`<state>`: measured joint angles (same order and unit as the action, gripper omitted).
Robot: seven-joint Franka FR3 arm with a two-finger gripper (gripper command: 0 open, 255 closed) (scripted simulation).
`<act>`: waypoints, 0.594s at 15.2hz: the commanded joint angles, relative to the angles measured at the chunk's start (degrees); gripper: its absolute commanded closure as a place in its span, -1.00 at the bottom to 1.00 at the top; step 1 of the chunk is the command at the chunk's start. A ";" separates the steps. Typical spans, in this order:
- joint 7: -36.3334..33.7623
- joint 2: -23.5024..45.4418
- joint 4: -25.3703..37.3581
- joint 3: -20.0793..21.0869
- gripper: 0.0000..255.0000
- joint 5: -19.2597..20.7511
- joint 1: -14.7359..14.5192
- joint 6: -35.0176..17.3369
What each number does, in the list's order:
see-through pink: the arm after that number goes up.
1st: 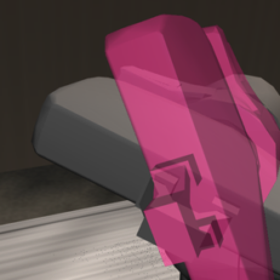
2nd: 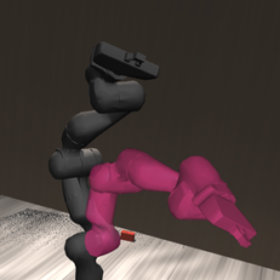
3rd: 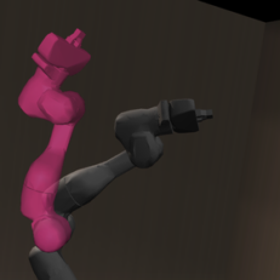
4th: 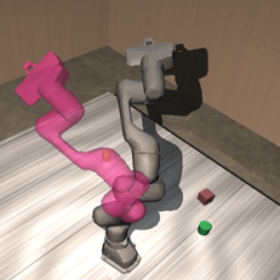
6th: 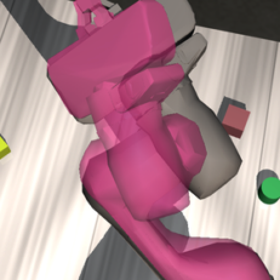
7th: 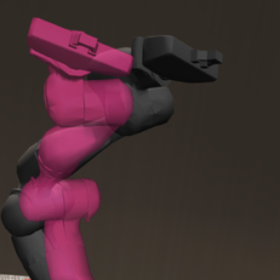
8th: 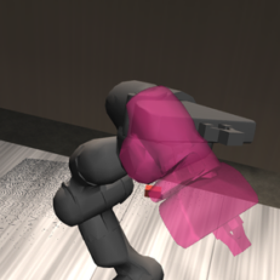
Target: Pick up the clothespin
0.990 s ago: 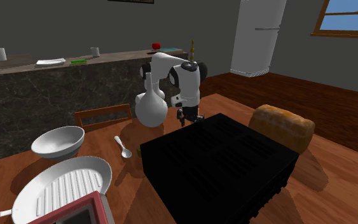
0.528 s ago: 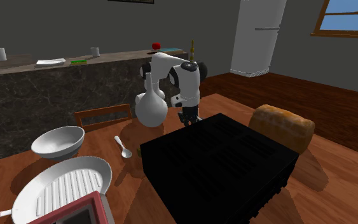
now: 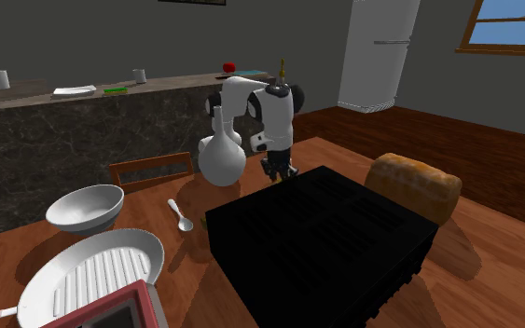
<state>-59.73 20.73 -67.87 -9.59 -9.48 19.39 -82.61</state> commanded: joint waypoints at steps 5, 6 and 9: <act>-0.64 2.95 9.33 0.08 1.00 -0.58 0.74 6.31; -0.75 3.58 11.13 0.10 1.00 -0.72 0.92 7.48; -1.15 5.99 17.45 0.19 1.00 -1.22 1.57 11.37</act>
<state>-60.67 25.56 -53.05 -9.48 -10.47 20.75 -72.67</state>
